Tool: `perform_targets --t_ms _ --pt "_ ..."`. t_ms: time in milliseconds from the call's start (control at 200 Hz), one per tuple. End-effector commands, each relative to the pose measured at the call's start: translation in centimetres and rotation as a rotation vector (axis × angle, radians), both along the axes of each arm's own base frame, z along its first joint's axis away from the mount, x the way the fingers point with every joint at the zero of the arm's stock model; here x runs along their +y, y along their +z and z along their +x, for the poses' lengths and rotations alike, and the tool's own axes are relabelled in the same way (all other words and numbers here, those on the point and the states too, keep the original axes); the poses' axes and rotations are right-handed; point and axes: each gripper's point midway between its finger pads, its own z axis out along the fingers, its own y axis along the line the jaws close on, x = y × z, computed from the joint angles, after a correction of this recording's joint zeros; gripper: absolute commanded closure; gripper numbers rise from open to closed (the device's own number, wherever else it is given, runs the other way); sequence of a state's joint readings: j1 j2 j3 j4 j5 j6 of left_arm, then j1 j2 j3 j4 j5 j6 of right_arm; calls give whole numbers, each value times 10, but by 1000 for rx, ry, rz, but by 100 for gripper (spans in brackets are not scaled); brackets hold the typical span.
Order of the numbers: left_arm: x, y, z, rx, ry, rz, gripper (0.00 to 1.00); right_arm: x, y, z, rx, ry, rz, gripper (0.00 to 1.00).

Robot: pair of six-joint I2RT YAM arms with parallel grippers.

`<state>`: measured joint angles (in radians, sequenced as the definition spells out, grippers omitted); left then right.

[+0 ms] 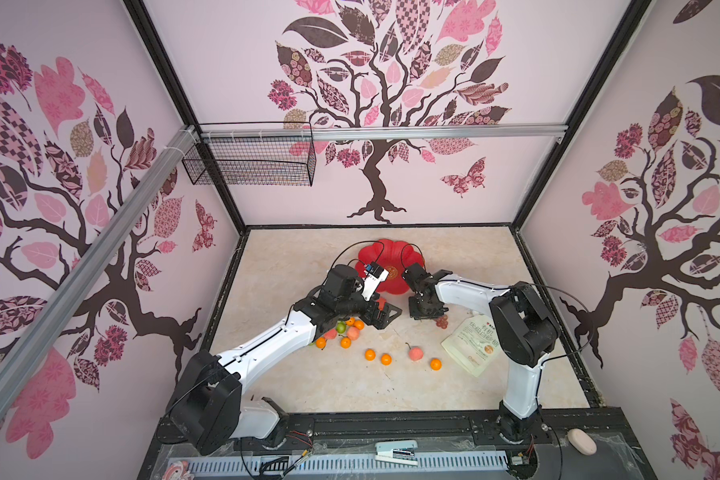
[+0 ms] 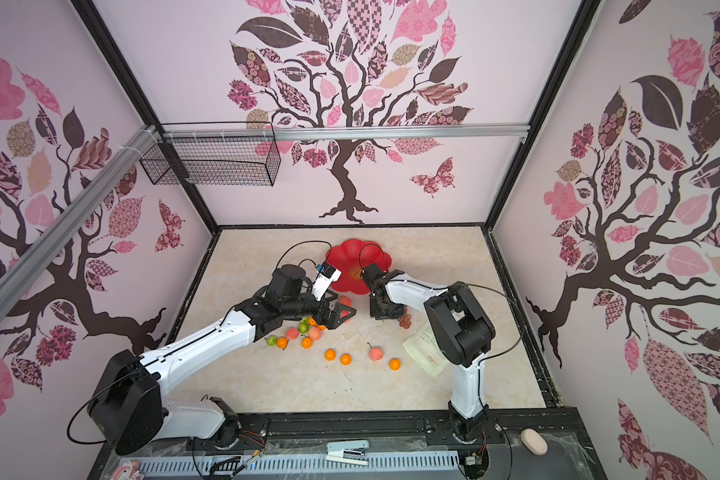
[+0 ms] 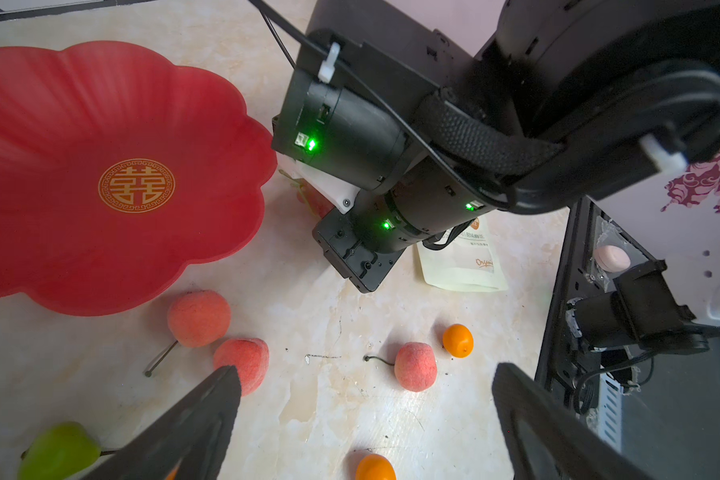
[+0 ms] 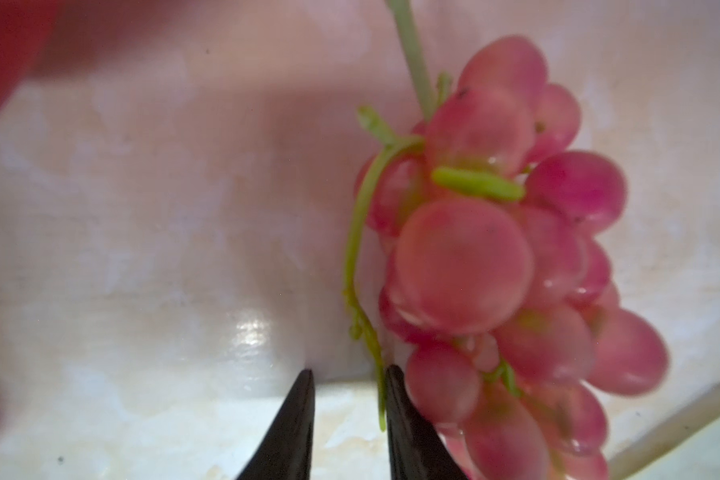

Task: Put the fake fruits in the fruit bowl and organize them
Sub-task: 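Lower the right gripper and pinch the grape bunch's green stem, then lift the grapes and carry them over the red bowl with the right gripper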

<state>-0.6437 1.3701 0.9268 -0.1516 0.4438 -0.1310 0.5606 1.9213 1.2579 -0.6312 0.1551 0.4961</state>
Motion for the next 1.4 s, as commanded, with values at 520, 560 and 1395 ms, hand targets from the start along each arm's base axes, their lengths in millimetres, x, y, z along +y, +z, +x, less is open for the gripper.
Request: perform_targets --t_ms 520,560,1395 --pt "-5 19 7 -33 -4 -24 1 -6 0 -2 5 -11 -6 98" --pt "-4 21 7 -39 -2 -27 2 -6 6 1 -14 -15 2 100" --pt "18 52 25 -144 187 -73 2 -25 150 23 -337 -53 191 100"
